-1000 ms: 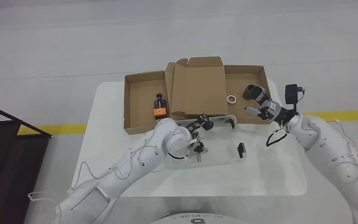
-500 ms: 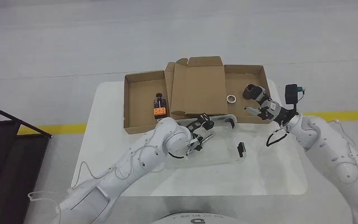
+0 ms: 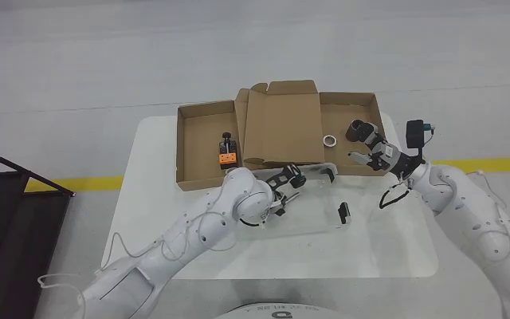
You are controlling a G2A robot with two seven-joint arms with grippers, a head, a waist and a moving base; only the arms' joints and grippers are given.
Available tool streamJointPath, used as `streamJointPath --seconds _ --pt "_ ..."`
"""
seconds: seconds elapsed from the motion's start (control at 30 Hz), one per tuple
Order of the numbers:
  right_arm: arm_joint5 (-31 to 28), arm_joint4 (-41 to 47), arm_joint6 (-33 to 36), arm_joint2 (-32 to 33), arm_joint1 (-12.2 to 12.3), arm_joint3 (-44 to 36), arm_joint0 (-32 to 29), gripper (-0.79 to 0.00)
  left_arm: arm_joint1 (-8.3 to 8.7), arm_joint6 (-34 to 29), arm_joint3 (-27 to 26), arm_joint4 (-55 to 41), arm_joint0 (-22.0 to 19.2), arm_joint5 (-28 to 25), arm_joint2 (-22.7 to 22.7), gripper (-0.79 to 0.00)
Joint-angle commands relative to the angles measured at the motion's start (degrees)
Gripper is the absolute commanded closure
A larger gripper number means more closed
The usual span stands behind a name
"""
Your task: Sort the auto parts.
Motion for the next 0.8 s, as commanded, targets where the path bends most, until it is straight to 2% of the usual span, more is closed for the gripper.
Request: streamJointPath --seconds 0.0,0.07,0.17,0.2,0.3,0.77 --pt "0.0 0.0 0.0 0.0 0.0 0.0 0.0 -0.785 -0.04 -0.3 0.1 1.0 -0.2 -0.6 0.4 0.0" --pt "0.0 0.0 0.0 0.0 0.0 0.0 0.0 -0.785 -0.13 -0.6 0.3 2.3 -0.5 -1.3 1.1 0.0" --pt "0.0 0.0 0.0 0.0 0.0 0.0 0.0 -0.785 -0.33 0.2 0.4 3.4 -0.7 -2.2 1.7 -0.351" --pt "0.0 0.0 0.0 0.0 0.0 0.0 0.0 -0.785 -0.38 0.3 0.4 3.8 -0.8 -2.4 1.9 -0.385" --pt "0.0 0.0 0.0 0.0 0.0 0.0 0.0 -0.785 -0.57 0.6 0.4 4.2 -0.9 -2.5 2.2 -0.406" --pt "0.0 0.0 0.0 0.0 0.0 0.0 0.0 -0.785 -1.44 0.8 2.5 4.4 -1.7 -3.1 2.8 -0.339"
